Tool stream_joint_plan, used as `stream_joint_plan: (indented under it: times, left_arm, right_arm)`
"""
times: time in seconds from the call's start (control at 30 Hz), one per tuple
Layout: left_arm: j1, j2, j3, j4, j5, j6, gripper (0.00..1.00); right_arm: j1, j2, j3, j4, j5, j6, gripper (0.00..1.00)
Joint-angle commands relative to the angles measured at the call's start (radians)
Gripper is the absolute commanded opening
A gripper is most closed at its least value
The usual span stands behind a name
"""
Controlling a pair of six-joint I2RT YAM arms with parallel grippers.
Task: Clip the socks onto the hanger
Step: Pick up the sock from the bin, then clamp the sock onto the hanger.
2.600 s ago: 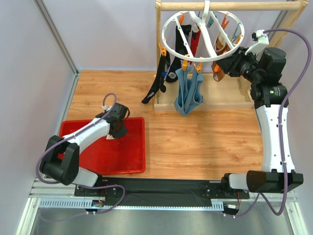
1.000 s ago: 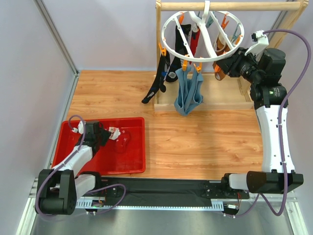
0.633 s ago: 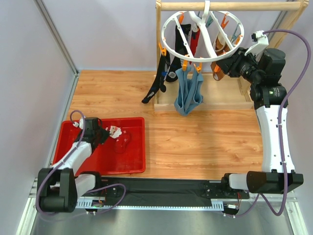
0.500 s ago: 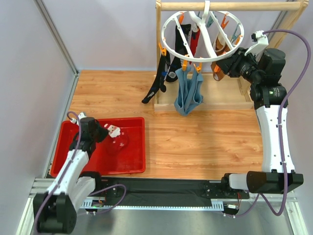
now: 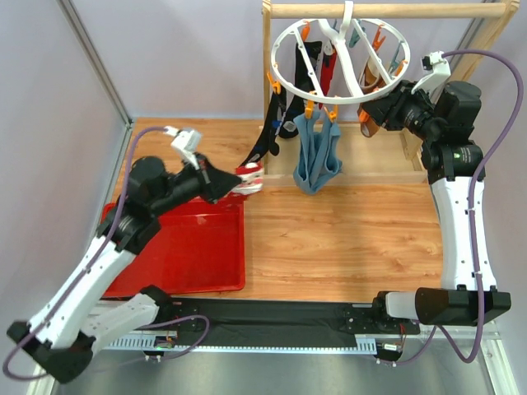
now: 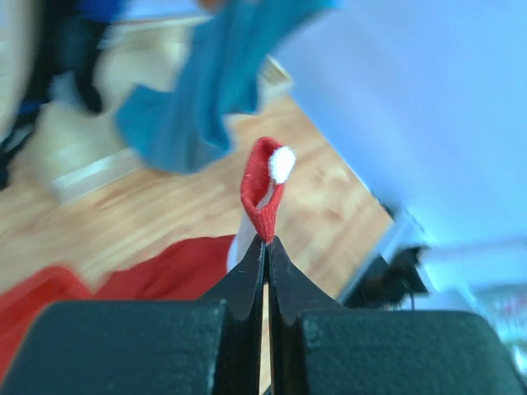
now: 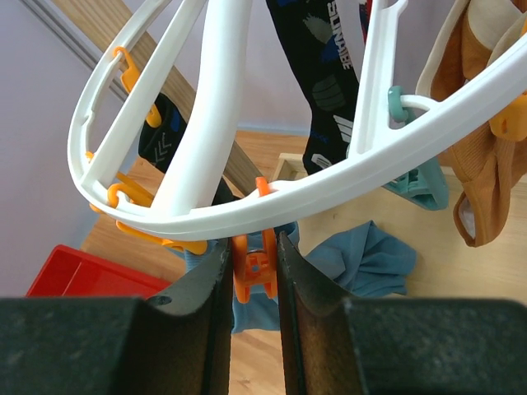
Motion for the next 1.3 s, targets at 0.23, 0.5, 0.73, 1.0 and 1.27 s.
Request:
stream_joint_plan:
  times: [0.23, 0.5, 0.73, 1.0, 1.27]
  left_arm:
    - [-0.180, 0.538, 0.596, 0.067, 0.355, 0.152, 0.00]
    - [-0.204, 0.796, 0.760, 0.223, 0.452, 0.045, 0.00]
    - [-0.220, 0.950, 0.891, 0.266, 0.471, -0.027, 0.00]
    - [-0.220, 1.025, 0.992, 0.272, 0.438, -0.082, 0.00]
    - [-0.220, 1.057, 1.044, 0.242, 0.426, -0.085, 0.00]
  right_arm:
    - [0.002, -0.030, 0.032, -0.001, -0.116, 0.084, 0.00]
    - [0.002, -0.058, 0.011, 0.098, -0.213, 0.183, 0.00]
    - [0.002, -0.061, -0.009, 0.118, -0.245, 0.197, 0.00]
    - [0.000, -0.074, -0.039, 0.140, -0.273, 0.205, 0.00]
    - [0.002, -0.088, -0.042, 0.146, -0.281, 0.208, 0.00]
